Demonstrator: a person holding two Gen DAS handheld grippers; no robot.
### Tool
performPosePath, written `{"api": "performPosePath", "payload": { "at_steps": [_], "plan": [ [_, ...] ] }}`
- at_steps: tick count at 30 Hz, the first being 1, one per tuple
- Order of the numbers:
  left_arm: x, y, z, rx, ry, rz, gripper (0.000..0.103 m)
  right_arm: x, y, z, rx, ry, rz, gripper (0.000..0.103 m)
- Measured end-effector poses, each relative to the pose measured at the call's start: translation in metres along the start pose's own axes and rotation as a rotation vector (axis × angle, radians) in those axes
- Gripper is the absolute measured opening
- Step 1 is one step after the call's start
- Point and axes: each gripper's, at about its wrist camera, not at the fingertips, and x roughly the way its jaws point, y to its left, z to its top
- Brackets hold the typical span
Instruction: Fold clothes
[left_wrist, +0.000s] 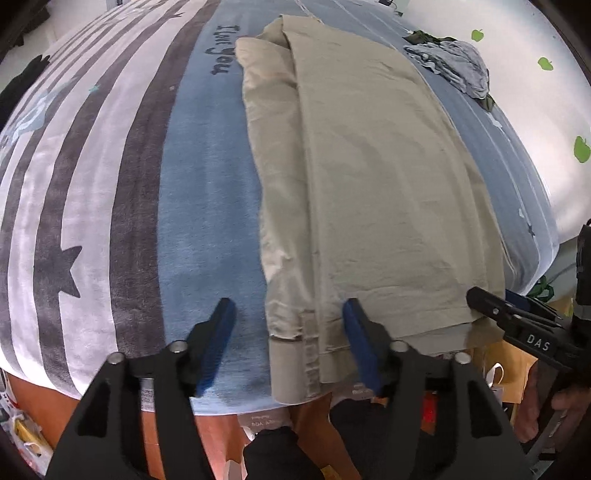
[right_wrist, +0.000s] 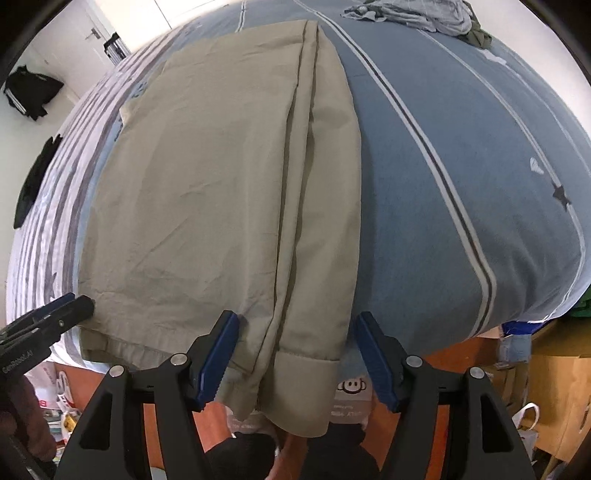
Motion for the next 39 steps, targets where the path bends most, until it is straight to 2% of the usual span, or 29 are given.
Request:
{"api": "performPosePath", "payload": {
  "at_steps": [3, 6, 8, 11, 17, 18, 19, 21, 26, 28, 31, 36, 39],
  "plan": [
    [0.009, 0.005, -0.004, -0.033, 0.005, -0.019, 0.069, 0.006, -0.008, -0.002, 0.023, 0.003, 0.019, 0.074],
    [0.012, 0.007, -0.006, -0.056, -0.006, -0.063, 0.069, 0.008, -0.012, -0.005, 0.023, -0.013, 0.042, 0.075],
    [0.015, 0.000, -0.009, -0.037, -0.005, -0.084, 0.069, 0.009, -0.013, -0.006, 0.011, -0.022, 0.055, 0.076],
    [0.020, -0.017, -0.014, 0.039, -0.017, -0.077, 0.061, 0.010, -0.014, -0.007, 0.002, -0.029, 0.071, 0.077],
    [0.025, -0.024, -0.017, 0.045, -0.035, -0.081, 0.051, 0.011, -0.012, -0.007, -0.020, -0.037, 0.066, 0.076],
    [0.025, -0.026, -0.018, 0.049, -0.039, -0.080, 0.048, 0.011, -0.011, -0.007, -0.022, -0.038, 0.067, 0.073],
    [0.025, -0.027, -0.018, 0.053, -0.040, -0.078, 0.046, 0.009, -0.009, -0.007, -0.032, -0.042, 0.076, 0.060],
    [0.025, -0.029, -0.019, 0.061, -0.041, -0.077, 0.043, 0.008, -0.001, -0.007, -0.054, -0.035, 0.101, 0.047],
    [0.027, -0.031, -0.018, 0.059, -0.035, -0.088, 0.035, 0.011, -0.005, -0.004, -0.040, -0.021, 0.127, 0.043],
    [0.027, -0.032, -0.017, 0.060, -0.035, -0.094, 0.027, 0.008, -0.004, -0.003, -0.051, -0.024, 0.132, 0.032],
    [0.022, -0.038, -0.016, 0.082, -0.040, -0.096, 0.018, 0.002, -0.001, -0.001, -0.064, -0.032, 0.127, 0.022],
    [0.001, -0.042, -0.013, 0.089, -0.052, -0.112, 0.015, -0.018, -0.003, 0.007, -0.081, -0.052, 0.111, 0.015],
    [-0.020, -0.034, -0.001, 0.110, -0.072, -0.124, 0.015, -0.038, 0.001, 0.015, -0.106, -0.075, 0.095, 0.010]
  ]
}}
